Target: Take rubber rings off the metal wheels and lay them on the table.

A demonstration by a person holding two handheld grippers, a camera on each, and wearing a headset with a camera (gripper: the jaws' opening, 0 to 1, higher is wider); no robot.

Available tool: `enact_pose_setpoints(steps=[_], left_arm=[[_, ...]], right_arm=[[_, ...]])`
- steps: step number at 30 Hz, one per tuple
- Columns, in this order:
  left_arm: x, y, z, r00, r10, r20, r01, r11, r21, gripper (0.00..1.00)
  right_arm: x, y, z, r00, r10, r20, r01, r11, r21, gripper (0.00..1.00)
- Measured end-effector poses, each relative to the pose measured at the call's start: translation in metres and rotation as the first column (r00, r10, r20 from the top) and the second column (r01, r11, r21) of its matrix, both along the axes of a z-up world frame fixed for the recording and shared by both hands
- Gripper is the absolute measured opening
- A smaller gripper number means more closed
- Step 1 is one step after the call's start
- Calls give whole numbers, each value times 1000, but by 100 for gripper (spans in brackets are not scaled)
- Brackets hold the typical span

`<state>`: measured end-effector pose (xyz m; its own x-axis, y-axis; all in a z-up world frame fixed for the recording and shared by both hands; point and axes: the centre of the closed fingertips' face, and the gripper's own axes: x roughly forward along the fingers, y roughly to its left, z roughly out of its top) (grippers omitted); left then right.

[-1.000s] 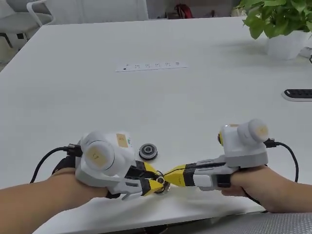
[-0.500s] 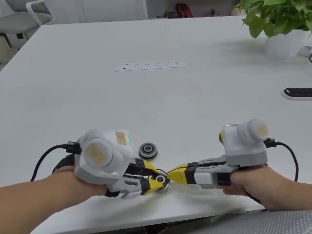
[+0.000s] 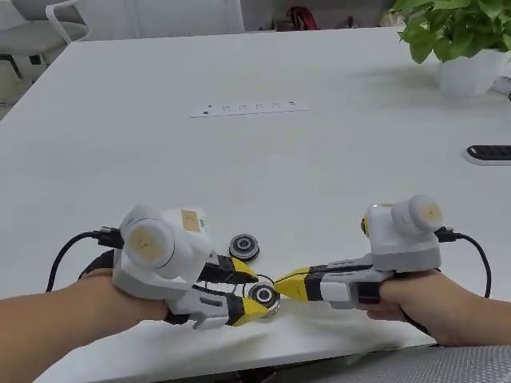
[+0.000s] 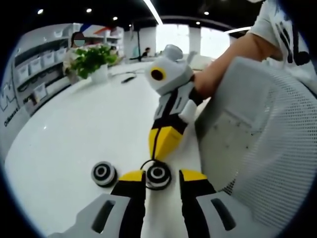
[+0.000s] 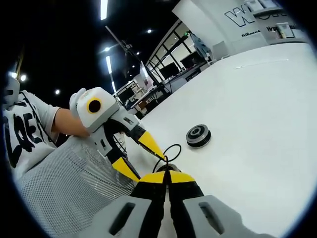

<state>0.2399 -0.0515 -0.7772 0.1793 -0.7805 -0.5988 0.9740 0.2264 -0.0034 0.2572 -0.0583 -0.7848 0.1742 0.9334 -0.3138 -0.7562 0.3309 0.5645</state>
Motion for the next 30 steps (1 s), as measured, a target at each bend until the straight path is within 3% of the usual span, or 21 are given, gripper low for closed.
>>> enact_pose_setpoints(steps=[19,30], left_arm=[[-1,19,30,999,39,0,-38,996,-75,44],[2,33,40,998,69,12,-68,993,-94,50]], right_arm=[[-3,4,8,1000,27,-6,-27,1000,14,0],[3,9,25,999,41,12,-42,999,29,0]])
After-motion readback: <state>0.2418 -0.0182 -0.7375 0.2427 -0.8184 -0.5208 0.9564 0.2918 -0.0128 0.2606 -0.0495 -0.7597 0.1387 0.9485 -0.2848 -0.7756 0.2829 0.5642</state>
